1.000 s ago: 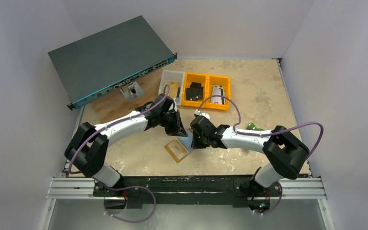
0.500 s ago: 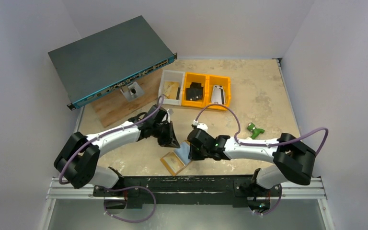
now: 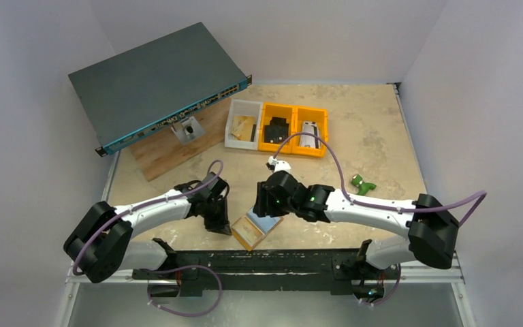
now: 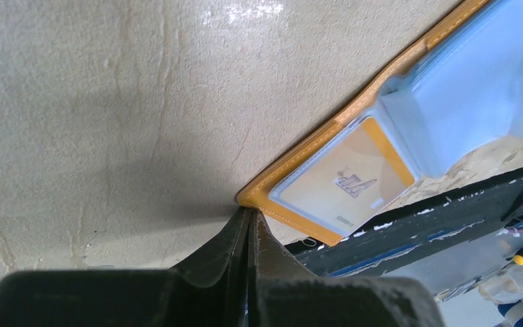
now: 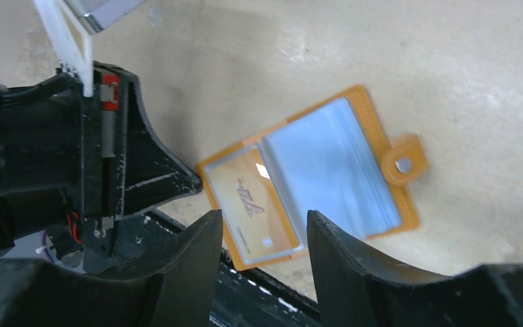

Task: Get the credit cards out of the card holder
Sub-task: Remove the credit card from the card holder.

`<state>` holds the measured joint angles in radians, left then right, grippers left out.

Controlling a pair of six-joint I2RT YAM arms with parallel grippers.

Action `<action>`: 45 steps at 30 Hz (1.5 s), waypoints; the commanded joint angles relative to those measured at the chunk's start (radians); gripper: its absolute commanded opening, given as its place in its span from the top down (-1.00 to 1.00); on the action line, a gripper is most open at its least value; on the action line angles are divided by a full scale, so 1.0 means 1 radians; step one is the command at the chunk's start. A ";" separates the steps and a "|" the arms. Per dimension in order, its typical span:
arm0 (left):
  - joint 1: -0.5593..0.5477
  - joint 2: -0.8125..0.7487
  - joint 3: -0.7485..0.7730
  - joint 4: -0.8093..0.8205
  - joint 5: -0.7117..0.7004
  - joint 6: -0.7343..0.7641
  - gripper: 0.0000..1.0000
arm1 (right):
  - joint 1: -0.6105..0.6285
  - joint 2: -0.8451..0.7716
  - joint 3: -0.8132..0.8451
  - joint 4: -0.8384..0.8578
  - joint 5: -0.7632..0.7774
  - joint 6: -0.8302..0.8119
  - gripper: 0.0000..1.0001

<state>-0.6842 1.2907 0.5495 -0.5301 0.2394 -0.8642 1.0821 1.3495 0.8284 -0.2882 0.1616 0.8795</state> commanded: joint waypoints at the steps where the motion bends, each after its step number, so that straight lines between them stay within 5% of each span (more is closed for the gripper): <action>1: -0.008 -0.019 -0.032 0.043 -0.022 -0.026 1.00 | 0.019 0.076 0.063 0.058 -0.061 -0.106 0.05; 11: -0.006 0.082 0.050 0.052 -0.034 -0.020 1.00 | 0.030 0.251 0.160 0.009 -0.140 -0.209 0.07; 17: 0.011 0.184 0.127 0.054 -0.033 -0.010 1.00 | 0.029 0.263 0.158 -0.040 -0.118 -0.188 -0.15; 28: 0.119 0.314 0.274 0.064 -0.013 0.021 1.00 | -0.010 0.302 0.140 -0.041 -0.118 -0.165 -0.17; 45: 0.044 0.164 0.283 0.064 -0.013 0.021 1.00 | -0.194 0.275 -0.056 0.235 -0.379 -0.070 0.00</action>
<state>-0.6159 1.4799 0.8154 -0.4786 0.2352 -0.8673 0.9054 1.6272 0.8284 -0.1448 -0.1524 0.7708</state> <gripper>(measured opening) 0.003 0.505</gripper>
